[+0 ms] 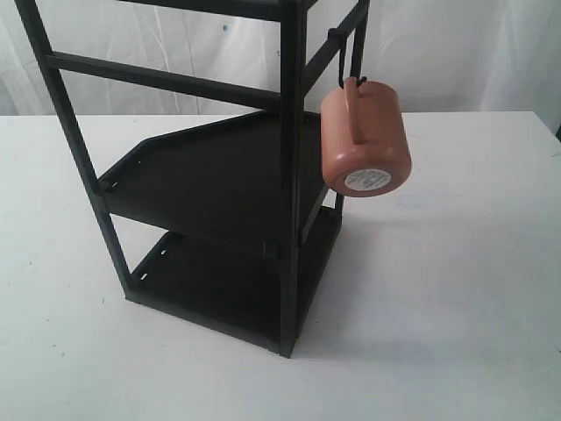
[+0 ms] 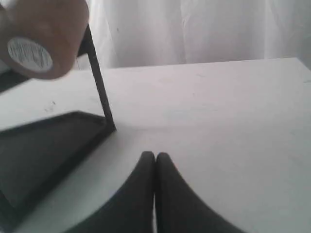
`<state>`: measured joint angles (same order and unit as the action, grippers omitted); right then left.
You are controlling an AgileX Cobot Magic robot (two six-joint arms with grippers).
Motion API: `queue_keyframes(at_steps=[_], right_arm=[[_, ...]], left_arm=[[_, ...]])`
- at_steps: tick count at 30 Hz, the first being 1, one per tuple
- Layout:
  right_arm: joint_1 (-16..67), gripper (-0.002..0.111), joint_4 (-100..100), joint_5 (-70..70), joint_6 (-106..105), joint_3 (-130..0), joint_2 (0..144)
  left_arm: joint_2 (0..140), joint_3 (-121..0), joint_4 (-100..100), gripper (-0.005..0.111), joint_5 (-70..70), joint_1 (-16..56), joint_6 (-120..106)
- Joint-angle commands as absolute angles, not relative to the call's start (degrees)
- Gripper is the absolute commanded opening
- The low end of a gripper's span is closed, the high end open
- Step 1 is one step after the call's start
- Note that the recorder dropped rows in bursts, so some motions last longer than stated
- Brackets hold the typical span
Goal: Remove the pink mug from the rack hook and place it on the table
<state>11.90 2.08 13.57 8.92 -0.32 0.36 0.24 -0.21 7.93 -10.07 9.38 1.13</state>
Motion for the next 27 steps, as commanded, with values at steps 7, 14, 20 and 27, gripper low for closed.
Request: queue_keyframes(at_steps=[7,14,20,27], right_arm=[[11.39,0.000,7.35,-4.77,15.67,0.00,0.00],[11.39,0.000,7.52,-14.66,18.39,0.00,0.00],[12.51,0.000,-4.63,5.55,17.23,-14.04,3.99],[15.28,0.000,6.86,32.64,-19.04,-30.62,23.98]], left_arm=[[0.00,0.00,8.09,0.000,-9.92,9.24,1.23],[0.00,0.00,8.09,0.000,-9.92,9.24,1.23],[0.00,0.00,8.09,0.000,-9.92,9.24,1.23],[0.00,0.00,8.09,0.000,-9.92,9.24,1.23]])
